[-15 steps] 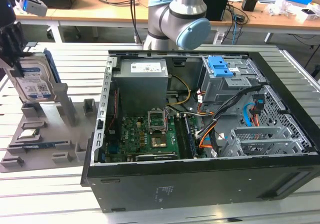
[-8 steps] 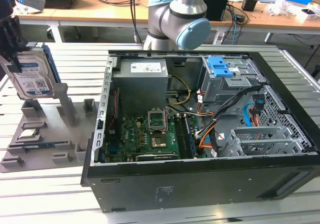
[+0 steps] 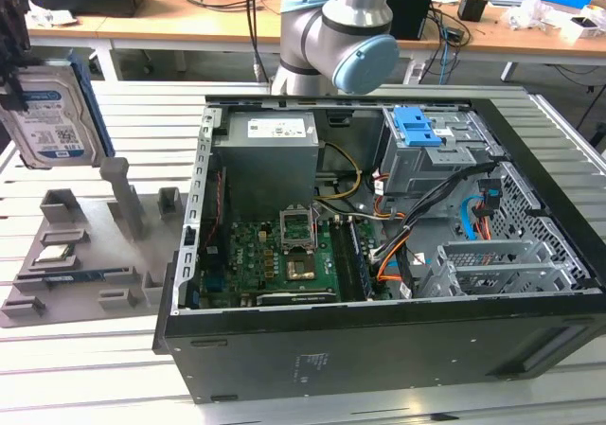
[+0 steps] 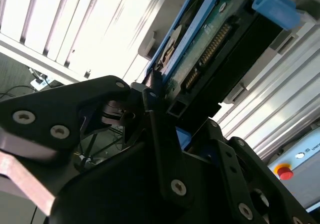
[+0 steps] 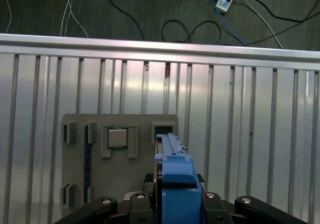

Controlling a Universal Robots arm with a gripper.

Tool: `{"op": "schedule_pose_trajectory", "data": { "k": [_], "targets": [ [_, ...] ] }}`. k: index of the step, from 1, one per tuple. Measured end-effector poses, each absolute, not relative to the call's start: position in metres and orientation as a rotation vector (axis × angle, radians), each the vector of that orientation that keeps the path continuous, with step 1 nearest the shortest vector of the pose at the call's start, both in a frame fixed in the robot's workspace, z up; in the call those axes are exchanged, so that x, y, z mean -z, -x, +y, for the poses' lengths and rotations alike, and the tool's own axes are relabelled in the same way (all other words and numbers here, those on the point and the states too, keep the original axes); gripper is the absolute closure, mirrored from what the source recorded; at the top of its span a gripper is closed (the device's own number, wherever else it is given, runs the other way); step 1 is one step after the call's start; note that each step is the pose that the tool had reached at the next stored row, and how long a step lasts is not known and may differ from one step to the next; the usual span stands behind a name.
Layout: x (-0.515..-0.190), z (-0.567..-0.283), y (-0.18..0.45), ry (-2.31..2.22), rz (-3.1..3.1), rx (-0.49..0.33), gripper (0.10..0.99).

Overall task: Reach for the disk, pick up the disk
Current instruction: 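Pick up the disk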

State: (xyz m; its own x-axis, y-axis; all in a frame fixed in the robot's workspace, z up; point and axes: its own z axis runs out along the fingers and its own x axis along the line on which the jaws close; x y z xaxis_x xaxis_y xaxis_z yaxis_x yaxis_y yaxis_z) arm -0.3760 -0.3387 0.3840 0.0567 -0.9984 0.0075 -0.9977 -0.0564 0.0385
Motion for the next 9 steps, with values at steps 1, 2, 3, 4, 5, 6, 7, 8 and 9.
{"op": "schedule_pose_trajectory", "data": {
  "k": [1, 2, 3, 4, 5, 6, 7, 8, 9],
  "targets": [
    [-0.387, -0.339, 0.376, -2.259, -2.135, 0.033, 0.722],
    [-0.393, -0.338, 0.376, -2.259, -2.135, 0.033, 0.722],
    [-0.398, -0.338, 0.376, -2.259, -2.135, 0.033, 0.722],
    [-0.404, -0.337, 0.376, -2.259, -2.135, 0.033, 0.722],
    [-0.409, -0.337, 0.376, -2.259, -2.135, 0.033, 0.722],
    [-0.412, -0.337, 0.376, -2.259, -2.135, 0.033, 0.722],
    [-0.419, -0.336, 0.376, -2.259, -2.135, 0.033, 0.722],
    [-0.425, -0.336, 0.376, -2.259, -2.135, 0.033, 0.722],
    [-0.428, -0.336, 0.376, -2.259, -2.135, 0.033, 0.722]
  ]
}}
